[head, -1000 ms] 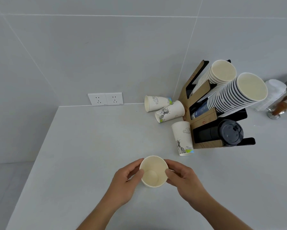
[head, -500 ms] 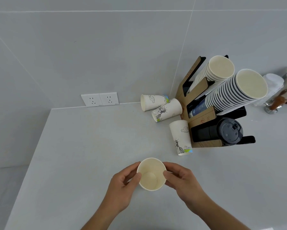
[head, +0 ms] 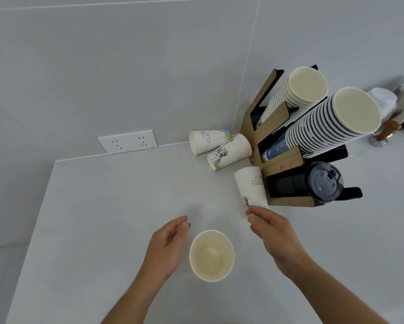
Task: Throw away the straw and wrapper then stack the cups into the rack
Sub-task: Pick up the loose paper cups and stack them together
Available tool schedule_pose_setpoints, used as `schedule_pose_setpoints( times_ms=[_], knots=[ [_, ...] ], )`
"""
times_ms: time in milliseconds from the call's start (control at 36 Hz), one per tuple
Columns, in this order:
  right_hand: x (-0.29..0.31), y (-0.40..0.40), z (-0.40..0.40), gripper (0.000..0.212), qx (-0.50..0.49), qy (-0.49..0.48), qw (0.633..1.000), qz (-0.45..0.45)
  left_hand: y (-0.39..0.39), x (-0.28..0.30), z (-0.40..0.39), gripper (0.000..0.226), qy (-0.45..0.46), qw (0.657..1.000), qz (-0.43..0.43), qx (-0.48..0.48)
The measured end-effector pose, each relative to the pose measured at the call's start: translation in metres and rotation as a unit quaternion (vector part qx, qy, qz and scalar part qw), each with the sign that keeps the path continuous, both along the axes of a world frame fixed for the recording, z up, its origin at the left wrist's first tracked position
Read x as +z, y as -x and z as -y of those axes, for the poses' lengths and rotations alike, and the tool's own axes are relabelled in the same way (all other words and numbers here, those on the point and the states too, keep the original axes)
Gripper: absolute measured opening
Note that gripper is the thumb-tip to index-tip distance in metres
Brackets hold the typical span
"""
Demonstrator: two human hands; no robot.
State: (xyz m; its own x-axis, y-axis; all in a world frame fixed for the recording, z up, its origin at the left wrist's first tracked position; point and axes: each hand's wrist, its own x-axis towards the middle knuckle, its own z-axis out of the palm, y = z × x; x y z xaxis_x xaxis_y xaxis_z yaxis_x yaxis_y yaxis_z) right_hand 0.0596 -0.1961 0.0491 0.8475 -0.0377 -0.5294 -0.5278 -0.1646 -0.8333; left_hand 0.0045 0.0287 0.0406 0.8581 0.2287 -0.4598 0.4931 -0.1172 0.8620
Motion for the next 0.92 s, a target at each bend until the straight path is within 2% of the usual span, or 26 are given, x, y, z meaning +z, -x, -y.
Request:
schedule_pose_setpoints(
  times_ms=[139, 250, 417, 500, 639, 806, 917],
  knots=[
    [0.006, -0.023, -0.004, 0.04, -0.006, 0.032, 0.999, 0.006, -0.043, -0.005, -0.002, 0.022, 0.024, 0.999, -0.031, 0.002],
    [0.002, -0.041, -0.009, 0.032, 0.007, 0.081, 0.997, 0.009, -0.082, -0.01, 0.009, 0.011, 0.067, 0.996, -0.052, -0.025],
    [-0.005, -0.058, -0.013, 0.053, 0.036, 0.17, 0.984, 0.024, -0.118, -0.019, 0.036, 0.013, 0.115, 0.987, -0.09, -0.065],
    [-0.007, -0.066, -0.014, 0.056, 0.053, 0.199, 0.978, 0.019, -0.131, -0.025, 0.048, 0.015, 0.131, 0.982, -0.111, -0.084],
    [-0.012, -0.077, -0.013, 0.057, 0.066, 0.234, 0.97, 0.015, -0.149, -0.032, 0.063, 0.002, 0.146, 0.973, -0.153, -0.093],
    [-0.013, -0.084, -0.014, 0.062, 0.069, 0.261, 0.963, 0.016, -0.163, -0.037, 0.071, 0.008, 0.189, 0.961, -0.186, -0.083],
    [-0.014, -0.089, -0.016, 0.056, 0.07, 0.273, 0.959, 0.018, -0.168, -0.043, 0.077, 0.019, 0.224, 0.952, -0.197, -0.072]
  ],
)
